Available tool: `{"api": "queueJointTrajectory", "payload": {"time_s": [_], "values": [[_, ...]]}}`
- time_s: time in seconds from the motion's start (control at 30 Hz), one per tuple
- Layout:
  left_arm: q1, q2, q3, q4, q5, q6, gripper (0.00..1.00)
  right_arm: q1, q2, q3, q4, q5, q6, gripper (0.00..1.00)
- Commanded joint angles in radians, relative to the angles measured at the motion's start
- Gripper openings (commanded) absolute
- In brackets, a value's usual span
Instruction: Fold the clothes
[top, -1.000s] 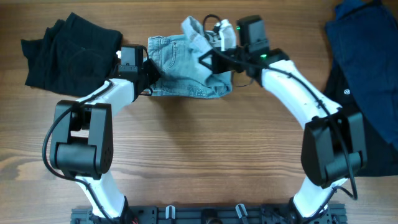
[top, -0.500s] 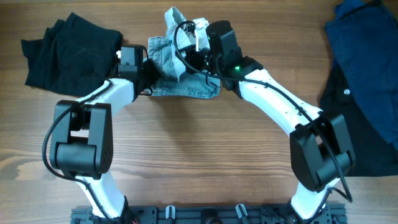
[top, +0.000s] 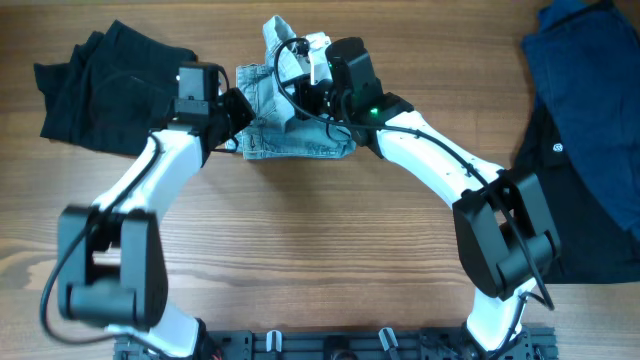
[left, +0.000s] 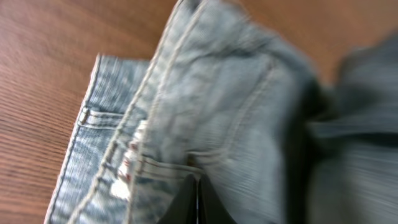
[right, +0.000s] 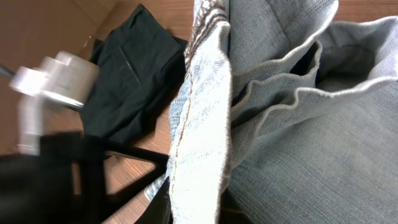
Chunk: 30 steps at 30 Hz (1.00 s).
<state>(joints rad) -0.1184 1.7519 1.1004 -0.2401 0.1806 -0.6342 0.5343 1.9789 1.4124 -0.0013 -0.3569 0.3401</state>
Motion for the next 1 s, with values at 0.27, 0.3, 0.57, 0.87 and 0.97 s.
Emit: {"api": "queueJointTrajectory", "payload": {"time_s": [0.27,0.3,0.57,0.87,0.97], "values": [[0.098,-0.355,-0.007,-0.143,-0.089,0.002,0.04,0.053,0.028,0.002,0.06,-0.002,0.007,0.04],[0.122,-0.392,-0.007,-0.161,-0.099,0.002,0.04,0.065,0.029,0.001,0.065,-0.002,0.008,0.11],[0.183,-0.443,-0.007,-0.271,-0.13,0.002,0.04,0.113,0.03,0.002,0.101,0.021,0.003,1.0],[0.174,-0.425,-0.007,-0.293,-0.125,0.005,0.04,0.018,-0.071,0.002,0.011,0.017,0.0,1.0],[0.135,-0.365,-0.007,-0.274,-0.092,0.066,0.04,-0.069,-0.117,0.002,-0.117,0.009,-0.001,1.0]]}}
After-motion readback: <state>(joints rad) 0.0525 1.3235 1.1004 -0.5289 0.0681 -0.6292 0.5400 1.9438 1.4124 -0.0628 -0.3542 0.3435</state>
